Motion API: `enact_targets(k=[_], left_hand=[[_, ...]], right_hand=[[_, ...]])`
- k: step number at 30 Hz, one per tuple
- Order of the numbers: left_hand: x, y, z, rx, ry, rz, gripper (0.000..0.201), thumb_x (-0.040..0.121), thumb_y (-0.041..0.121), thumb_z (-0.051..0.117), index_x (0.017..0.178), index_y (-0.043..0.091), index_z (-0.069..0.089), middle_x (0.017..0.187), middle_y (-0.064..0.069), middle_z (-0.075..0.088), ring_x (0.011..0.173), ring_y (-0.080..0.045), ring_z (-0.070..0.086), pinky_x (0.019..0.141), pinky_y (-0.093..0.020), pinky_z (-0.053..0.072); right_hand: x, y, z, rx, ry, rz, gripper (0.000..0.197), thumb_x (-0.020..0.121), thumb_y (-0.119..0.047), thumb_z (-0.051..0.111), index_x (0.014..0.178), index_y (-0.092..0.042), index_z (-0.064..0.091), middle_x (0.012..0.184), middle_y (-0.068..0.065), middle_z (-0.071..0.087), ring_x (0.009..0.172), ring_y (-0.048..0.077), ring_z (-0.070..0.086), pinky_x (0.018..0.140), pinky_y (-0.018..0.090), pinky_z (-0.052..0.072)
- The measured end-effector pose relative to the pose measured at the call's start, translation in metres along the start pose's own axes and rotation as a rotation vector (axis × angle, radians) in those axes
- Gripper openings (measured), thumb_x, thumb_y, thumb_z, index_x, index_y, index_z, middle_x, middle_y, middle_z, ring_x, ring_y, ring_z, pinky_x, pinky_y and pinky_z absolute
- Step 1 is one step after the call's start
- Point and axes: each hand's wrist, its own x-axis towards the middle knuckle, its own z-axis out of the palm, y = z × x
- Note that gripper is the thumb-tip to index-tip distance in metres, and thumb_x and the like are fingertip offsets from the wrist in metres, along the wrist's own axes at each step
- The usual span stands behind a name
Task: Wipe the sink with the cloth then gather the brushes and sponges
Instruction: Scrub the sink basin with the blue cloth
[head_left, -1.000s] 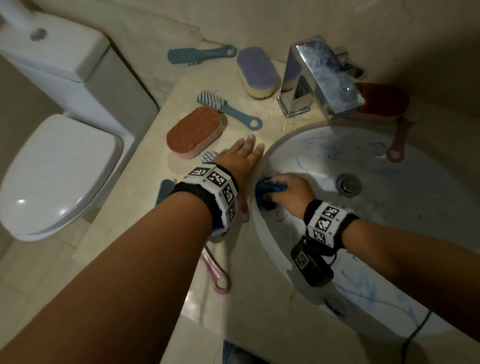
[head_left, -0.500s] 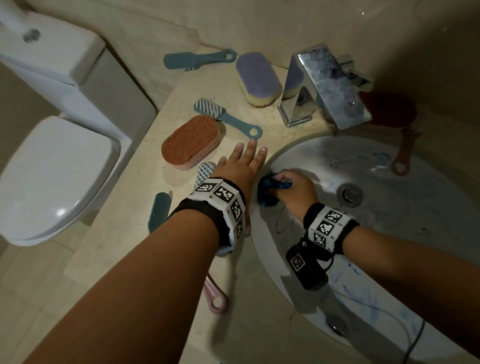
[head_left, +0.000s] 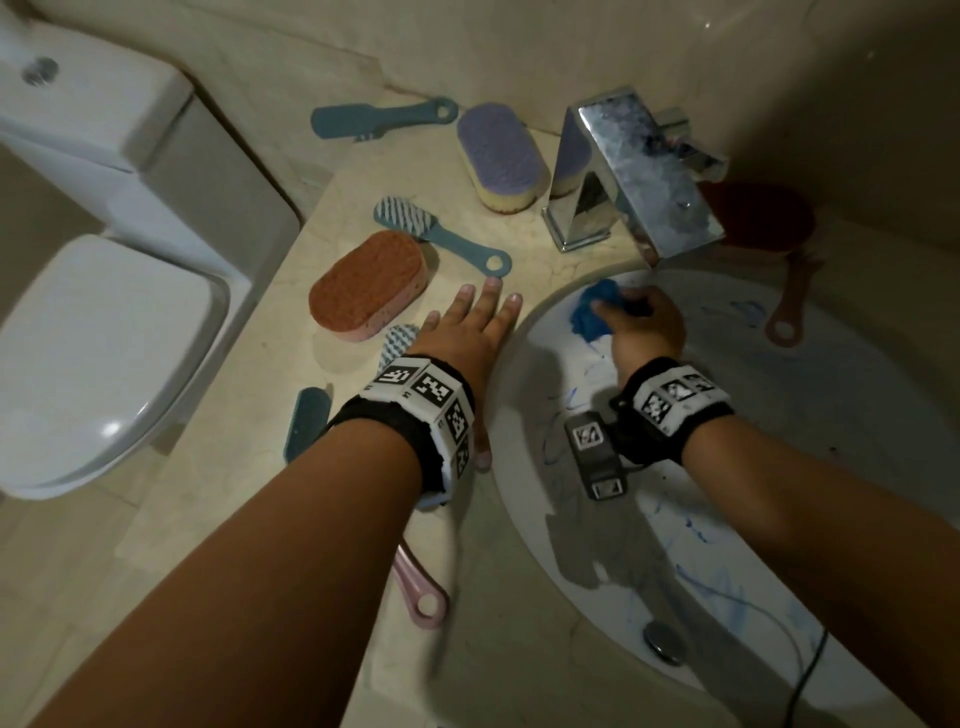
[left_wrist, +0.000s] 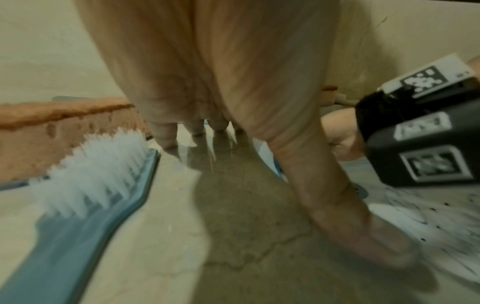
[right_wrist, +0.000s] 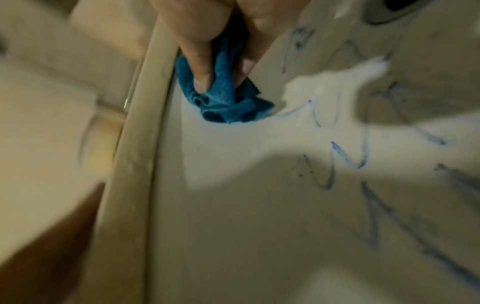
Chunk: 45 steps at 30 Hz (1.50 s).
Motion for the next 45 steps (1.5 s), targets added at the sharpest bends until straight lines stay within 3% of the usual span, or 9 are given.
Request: enact_targets(k=[5,8,12,19,25,31,37,41,45], left_hand=[[0.002,0.0,0.001,0.003,-0.003,-0.008,0.16,0.038,0.038,0.094,0.146,0.021,-0.024,0.153,-0.003,-0.031,0.144,-0.027,-0.02,0.117,-0.048,0.005],[0.003,-0.001,0.002,0.01,0.001,-0.008,0.161,0.037,0.04,0.094,0.146,0.021,-0.024,0.153,-0.003,-0.032,0.144,-0.027,-0.02,0.117,-0.049,0.005],[0.003,-0.002,0.002,0.013,0.009,0.003,0.162,0.036,0.04,0.094,0.147,0.02,-0.023,0.153,-0.003,-0.031,0.144,-0.028,-0.019,0.117,-0.049,0.006],[0.004,-0.002,0.003,0.014,0.01,-0.002,0.162,0.036,0.039,0.094,0.146,0.021,-0.023,0.153,-0.003,-0.032,0.144,-0.027,-0.02,0.117,-0.048,0.005],[0.004,-0.003,0.003,0.016,0.012,0.004,0.163,0.034,0.04,0.094,0.147,0.021,-0.023,0.153,-0.003,-0.032,0.144,-0.027,-0.02,0.117,-0.049,0.006],[0.003,-0.001,0.003,0.018,0.015,-0.001,0.163,0.035,0.041,0.094,0.146,0.022,-0.023,0.153,-0.002,-0.033,0.144,-0.026,-0.02,0.117,-0.048,0.006],[0.004,-0.003,0.003,0.024,0.019,0.0,0.164,0.034,0.042,0.094,0.147,0.021,-0.023,0.153,-0.003,-0.032,0.144,-0.027,-0.02,0.117,-0.049,0.006],[0.007,-0.003,0.004,0.04,0.016,-0.007,0.165,0.034,0.044,0.093,0.146,0.021,-0.024,0.153,-0.003,-0.033,0.144,-0.028,-0.02,0.117,-0.05,0.006],[0.009,-0.003,0.005,0.062,0.016,-0.012,0.165,0.033,0.047,0.093,0.145,0.022,-0.026,0.153,-0.003,-0.033,0.144,-0.028,-0.021,0.118,-0.05,0.007]], right_hand=[[-0.005,0.004,0.01,0.015,-0.007,-0.008,0.019,0.079,-0.004,0.07,0.092,-0.009,0.057,0.095,0.004,0.058,0.087,0.016,0.055,0.061,0.009,0.044],[-0.003,0.005,0.003,-0.043,-0.027,-0.006,0.019,0.079,-0.007,0.071,0.096,-0.009,0.061,0.092,0.002,0.061,0.089,0.018,0.057,0.069,0.018,0.048],[0.022,0.0,-0.027,-0.076,0.271,0.025,0.034,0.084,-0.016,0.067,0.112,0.002,0.059,0.118,0.016,0.063,0.109,0.028,0.059,0.092,0.027,0.042],[0.006,0.013,0.002,-0.153,0.033,-0.054,0.022,0.082,-0.01,0.067,0.103,-0.004,0.063,0.112,0.009,0.057,0.094,0.018,0.054,0.08,0.02,0.042],[0.031,0.007,-0.024,-0.043,0.308,-0.004,0.024,0.083,-0.008,0.066,0.105,0.001,0.062,0.114,0.016,0.064,0.104,0.026,0.061,0.082,0.021,0.043],[0.01,0.018,0.005,-0.236,-0.036,-0.127,0.02,0.079,0.0,0.064,0.099,0.001,0.062,0.112,0.014,0.058,0.092,0.015,0.053,0.075,0.017,0.043],[0.034,0.012,-0.019,-0.08,0.285,-0.006,0.022,0.08,-0.01,0.069,0.1,-0.002,0.064,0.114,0.018,0.062,0.102,0.03,0.061,0.089,0.035,0.05],[0.005,0.012,0.006,-0.154,0.032,-0.11,0.021,0.081,-0.006,0.067,0.102,-0.003,0.063,0.112,0.014,0.062,0.1,0.022,0.059,0.081,0.021,0.044],[-0.039,0.035,0.015,-0.381,-0.306,-0.177,0.016,0.081,-0.006,0.065,0.097,-0.009,0.066,0.107,0.013,0.064,0.102,0.027,0.059,0.089,0.031,0.046]])
